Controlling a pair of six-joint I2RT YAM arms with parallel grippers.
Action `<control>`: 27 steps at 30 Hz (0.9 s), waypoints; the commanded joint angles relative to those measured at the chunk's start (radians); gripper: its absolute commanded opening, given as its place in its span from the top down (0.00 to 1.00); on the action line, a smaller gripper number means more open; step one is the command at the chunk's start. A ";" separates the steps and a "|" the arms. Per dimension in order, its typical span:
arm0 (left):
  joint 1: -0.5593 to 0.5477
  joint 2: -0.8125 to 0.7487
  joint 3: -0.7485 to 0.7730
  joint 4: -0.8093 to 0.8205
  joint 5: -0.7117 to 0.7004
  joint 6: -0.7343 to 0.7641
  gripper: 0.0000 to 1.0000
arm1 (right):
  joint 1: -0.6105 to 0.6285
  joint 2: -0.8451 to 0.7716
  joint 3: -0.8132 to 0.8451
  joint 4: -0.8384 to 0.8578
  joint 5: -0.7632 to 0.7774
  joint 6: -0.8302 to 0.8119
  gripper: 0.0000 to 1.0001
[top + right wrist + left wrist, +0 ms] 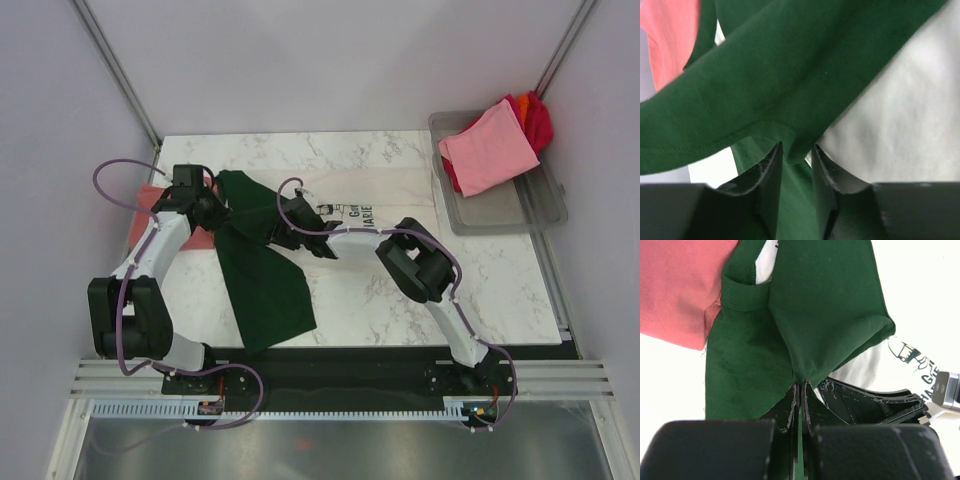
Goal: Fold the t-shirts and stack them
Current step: Fold the tshirt
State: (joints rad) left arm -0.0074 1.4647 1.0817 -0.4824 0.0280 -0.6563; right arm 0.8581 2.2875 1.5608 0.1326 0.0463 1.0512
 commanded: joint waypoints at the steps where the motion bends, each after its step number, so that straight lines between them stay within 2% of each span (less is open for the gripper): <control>1: 0.006 -0.012 0.020 0.024 -0.007 0.024 0.98 | 0.007 0.026 0.067 -0.019 0.027 0.000 0.65; 3: 0.006 -0.012 0.018 0.024 -0.007 0.024 0.98 | 0.006 0.026 0.073 -0.034 0.033 -0.002 0.76; 4: 0.006 -0.012 0.015 0.024 -0.008 0.026 0.98 | 0.006 0.012 0.070 -0.040 0.036 -0.008 0.89; 6: 0.006 -0.012 0.011 0.022 -0.007 0.026 0.98 | 0.006 -0.012 0.038 -0.051 0.041 -0.017 1.00; 16: 0.006 -0.018 -0.052 0.041 -0.014 0.015 0.98 | 0.009 -0.215 -0.120 -0.114 0.059 -0.086 1.00; 27: 0.000 -0.076 -0.196 0.080 0.013 0.009 0.98 | 0.006 -0.279 -0.177 -0.131 0.059 -0.131 1.00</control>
State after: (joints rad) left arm -0.0078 1.4330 0.9253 -0.4503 0.0303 -0.6563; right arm 0.8600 2.0686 1.4097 0.0097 0.0921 0.9463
